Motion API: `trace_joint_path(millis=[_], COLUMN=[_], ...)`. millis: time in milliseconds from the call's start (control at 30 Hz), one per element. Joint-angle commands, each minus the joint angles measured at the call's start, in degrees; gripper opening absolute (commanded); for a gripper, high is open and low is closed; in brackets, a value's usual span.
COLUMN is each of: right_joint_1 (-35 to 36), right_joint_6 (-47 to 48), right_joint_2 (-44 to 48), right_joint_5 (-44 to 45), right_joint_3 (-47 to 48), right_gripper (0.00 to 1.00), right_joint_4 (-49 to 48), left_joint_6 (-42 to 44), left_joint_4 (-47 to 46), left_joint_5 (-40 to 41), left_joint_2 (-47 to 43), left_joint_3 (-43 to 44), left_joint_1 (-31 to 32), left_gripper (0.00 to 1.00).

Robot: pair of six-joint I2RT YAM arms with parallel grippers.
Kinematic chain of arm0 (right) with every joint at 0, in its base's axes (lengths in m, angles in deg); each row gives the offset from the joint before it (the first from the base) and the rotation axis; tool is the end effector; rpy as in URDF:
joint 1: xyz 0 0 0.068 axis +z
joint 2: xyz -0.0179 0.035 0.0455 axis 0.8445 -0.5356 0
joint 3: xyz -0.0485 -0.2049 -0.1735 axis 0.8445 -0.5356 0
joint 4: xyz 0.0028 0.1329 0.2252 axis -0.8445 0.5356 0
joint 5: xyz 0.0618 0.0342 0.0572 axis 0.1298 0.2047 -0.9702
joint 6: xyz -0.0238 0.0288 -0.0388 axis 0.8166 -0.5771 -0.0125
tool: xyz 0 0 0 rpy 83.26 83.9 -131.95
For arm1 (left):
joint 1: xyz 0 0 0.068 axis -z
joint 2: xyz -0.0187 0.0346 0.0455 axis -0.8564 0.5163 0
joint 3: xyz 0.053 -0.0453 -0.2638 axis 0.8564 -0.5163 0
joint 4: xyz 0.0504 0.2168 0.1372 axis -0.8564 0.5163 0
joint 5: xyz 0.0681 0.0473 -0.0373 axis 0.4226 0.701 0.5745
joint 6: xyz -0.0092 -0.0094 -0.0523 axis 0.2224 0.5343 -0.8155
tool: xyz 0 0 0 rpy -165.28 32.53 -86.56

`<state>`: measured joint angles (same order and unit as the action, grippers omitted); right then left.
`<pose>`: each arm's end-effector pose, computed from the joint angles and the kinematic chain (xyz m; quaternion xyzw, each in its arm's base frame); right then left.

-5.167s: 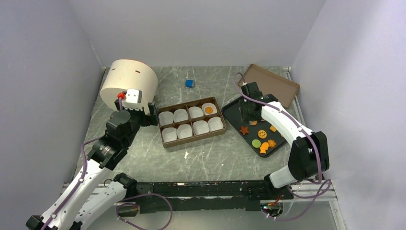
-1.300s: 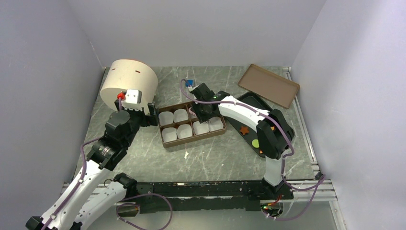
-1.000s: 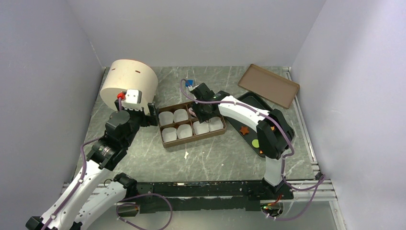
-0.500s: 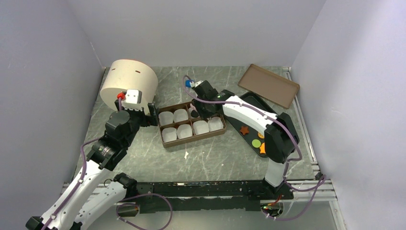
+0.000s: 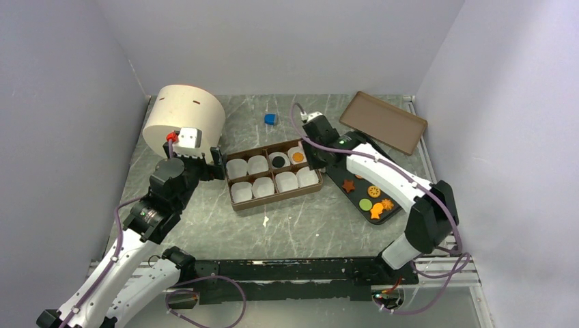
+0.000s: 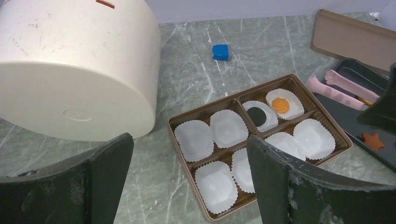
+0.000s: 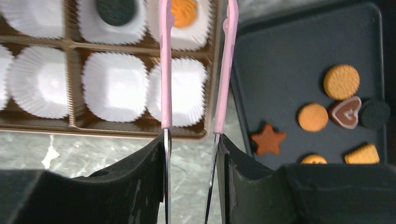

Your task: Pack the cookies

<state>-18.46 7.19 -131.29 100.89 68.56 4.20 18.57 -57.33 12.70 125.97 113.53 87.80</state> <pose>0.2680 0.2073 0.2931 -0.1766 0.9252 0.0358 0.3339 0.1415 -0.0658 0.3472 0.0267 0.7631 -0.1013 0.6377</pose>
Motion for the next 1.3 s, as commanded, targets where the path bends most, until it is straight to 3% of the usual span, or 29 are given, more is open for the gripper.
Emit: trace_joint_path(millis=[0,667,1267], right_joint_1=[-3.09,-21.08,-25.19], right_joint_6=[-2.96,-6.8,-7.02], right_joint_2=[5.53,15.07,10.38], right_joint_5=[2.17,-1.89,-1.63], right_joint_3=[-3.79,-19.78,-21.38], right_gripper=[0.42,0.43,0.47], right_joint_4=[2.86,3.02,2.03], left_joint_6=[1.58,1.56,1.65], left_joint_4=[-2.38,-2.47,-2.78], left_joint_5=[-0.88,-0.93,-0.69], left_joint_2=[-0.07,0.33,0.54], left_joint_3=[-0.3,-0.41,-0.71], left_joint_1=[-0.22,-0.15,0.09], left_gripper=[0.96,0.96,0.96])
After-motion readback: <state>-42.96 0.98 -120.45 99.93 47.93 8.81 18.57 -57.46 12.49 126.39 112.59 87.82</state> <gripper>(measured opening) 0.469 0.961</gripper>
